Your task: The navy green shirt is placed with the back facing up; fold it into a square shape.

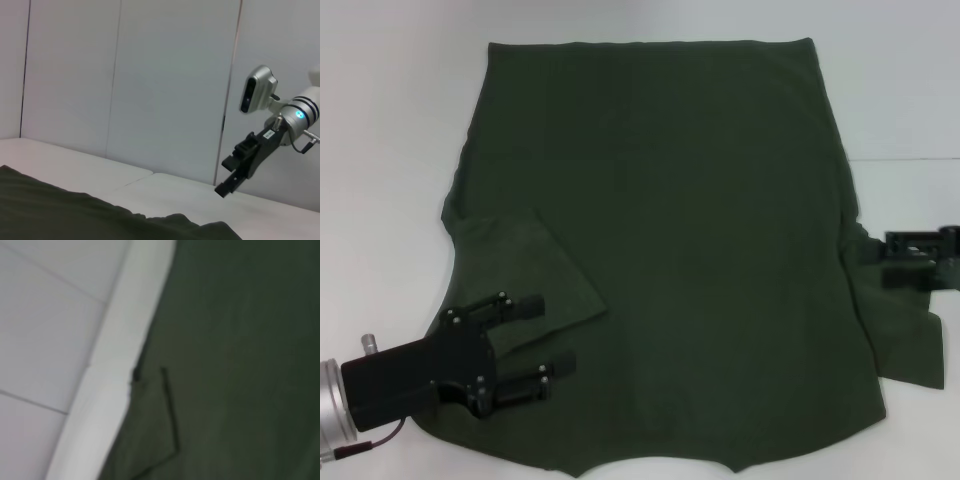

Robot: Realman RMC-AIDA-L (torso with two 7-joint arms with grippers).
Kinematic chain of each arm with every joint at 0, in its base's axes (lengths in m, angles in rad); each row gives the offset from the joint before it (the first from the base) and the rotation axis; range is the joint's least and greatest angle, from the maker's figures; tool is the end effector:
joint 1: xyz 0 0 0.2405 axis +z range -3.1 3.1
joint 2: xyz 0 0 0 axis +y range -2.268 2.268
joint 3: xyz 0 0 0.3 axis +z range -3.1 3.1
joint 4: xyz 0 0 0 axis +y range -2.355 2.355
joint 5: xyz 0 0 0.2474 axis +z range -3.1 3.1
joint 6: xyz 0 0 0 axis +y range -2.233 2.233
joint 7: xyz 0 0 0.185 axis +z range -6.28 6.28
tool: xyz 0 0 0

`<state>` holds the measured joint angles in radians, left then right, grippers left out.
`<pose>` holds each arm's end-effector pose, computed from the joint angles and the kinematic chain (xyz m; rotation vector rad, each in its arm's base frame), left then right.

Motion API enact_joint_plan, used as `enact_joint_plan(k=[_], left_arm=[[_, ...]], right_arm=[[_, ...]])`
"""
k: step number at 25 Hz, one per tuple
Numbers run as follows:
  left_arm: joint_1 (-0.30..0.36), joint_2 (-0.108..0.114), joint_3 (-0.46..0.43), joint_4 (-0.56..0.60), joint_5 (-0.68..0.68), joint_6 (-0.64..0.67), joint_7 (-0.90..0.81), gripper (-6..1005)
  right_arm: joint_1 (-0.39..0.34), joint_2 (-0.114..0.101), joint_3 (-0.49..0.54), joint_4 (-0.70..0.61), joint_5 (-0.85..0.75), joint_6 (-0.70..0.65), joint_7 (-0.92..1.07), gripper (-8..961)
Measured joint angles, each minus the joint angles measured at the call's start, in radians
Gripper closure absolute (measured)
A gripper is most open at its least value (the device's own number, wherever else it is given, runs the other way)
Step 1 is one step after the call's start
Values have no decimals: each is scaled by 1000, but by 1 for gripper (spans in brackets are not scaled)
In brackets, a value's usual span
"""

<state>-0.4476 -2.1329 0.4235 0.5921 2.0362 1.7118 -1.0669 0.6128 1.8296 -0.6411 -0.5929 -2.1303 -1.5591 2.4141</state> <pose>-0.3215 0.3451 -0.0560 -2.5846 -0.4395 -0.9203 0.3422 0.4366 0.0510 -2.2058 1.8792 0.5892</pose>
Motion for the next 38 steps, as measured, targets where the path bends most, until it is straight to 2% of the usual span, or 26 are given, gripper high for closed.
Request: enact_joint_plan(k=[6,12,21,27,38], left_arm=[[2,-2,0,0,0,0,6,186],[3,-2,0,0,0,-3,6,187],[3,-2,0,0,1,-7,7,187],[2,-2,0,0,1,-8,7,188],[2,-4,0,0,1,-9,7,190]], right_arm=[[-27,-15,91,-3,-118,4,33,81],[-35,-21,122,-15,-219,12,62,94],[-25,-22,115,-26,-297,91,103,114],[-8,-13,88,-14,-307,125,103,127],[33,-10,44,75,-312,229,88,152]])
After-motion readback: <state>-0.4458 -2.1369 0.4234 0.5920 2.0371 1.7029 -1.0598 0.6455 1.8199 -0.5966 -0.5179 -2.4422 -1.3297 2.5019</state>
